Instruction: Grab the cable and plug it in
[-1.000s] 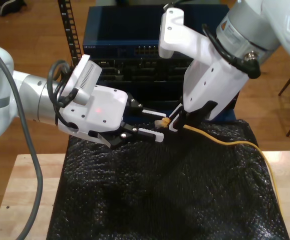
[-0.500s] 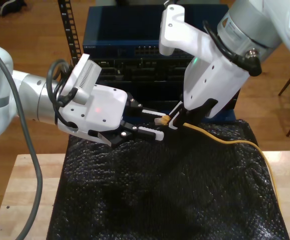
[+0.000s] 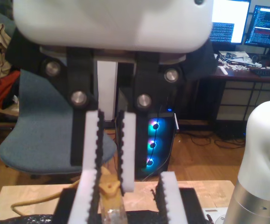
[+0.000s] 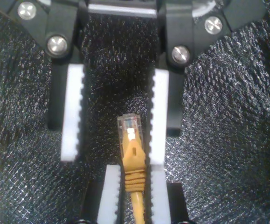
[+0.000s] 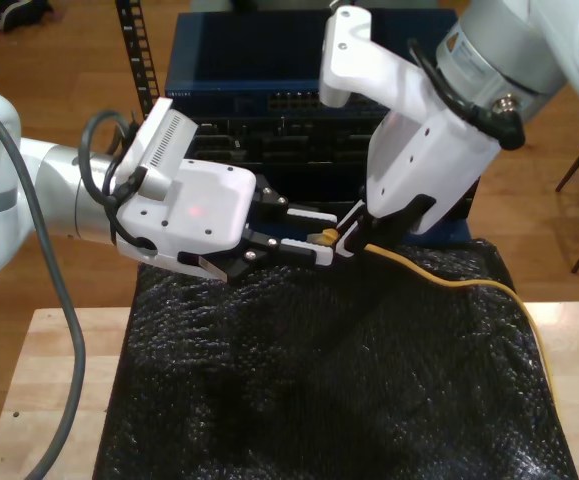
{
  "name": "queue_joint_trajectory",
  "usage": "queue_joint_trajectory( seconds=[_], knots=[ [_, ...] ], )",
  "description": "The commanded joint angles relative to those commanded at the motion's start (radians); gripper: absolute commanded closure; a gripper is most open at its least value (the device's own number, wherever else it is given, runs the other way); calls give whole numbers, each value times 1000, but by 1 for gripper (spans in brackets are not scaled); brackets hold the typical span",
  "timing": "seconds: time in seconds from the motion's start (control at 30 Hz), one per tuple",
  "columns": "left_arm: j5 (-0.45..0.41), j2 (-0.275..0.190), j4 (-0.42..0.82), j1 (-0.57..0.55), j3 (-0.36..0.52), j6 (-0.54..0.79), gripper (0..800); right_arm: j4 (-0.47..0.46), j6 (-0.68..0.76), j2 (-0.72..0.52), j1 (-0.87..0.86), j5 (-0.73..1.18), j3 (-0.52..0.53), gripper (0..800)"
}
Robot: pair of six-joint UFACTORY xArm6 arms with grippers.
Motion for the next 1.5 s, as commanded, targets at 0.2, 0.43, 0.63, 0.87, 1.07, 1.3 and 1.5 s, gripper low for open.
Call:
queue_joint_trajectory(
  seconds=[0.2, 0.43, 0.63, 0.87, 1.07, 1.3, 1.5],
  knots=[
    [0, 2, 0, 0, 0, 0, 528, 2, 0, -2, -17, 0, 0, 793],
    [-2, 3, 0, 2, 2, -2, 451, 35, -2, -2, -18, 2, -3, 793],
    [0, 12, -3, 6, 0, -2, 363, 38, -2, -2, -17, 2, -3, 793],
    [0, 17, -28, 18, 0, -2, 369, 38, -2, -2, -18, 2, -3, 793],
    [5, 35, -44, 31, -2, 0, 395, 40, -2, -2, -18, 2, -5, 793],
    [6, 40, -46, 31, -2, 0, 394, 49, -2, -2, -18, 2, -11, 793],
    [8, 40, -46, 29, 0, 0, 395, 49, -3, -2, -17, 2, -12, 793]
  ],
)
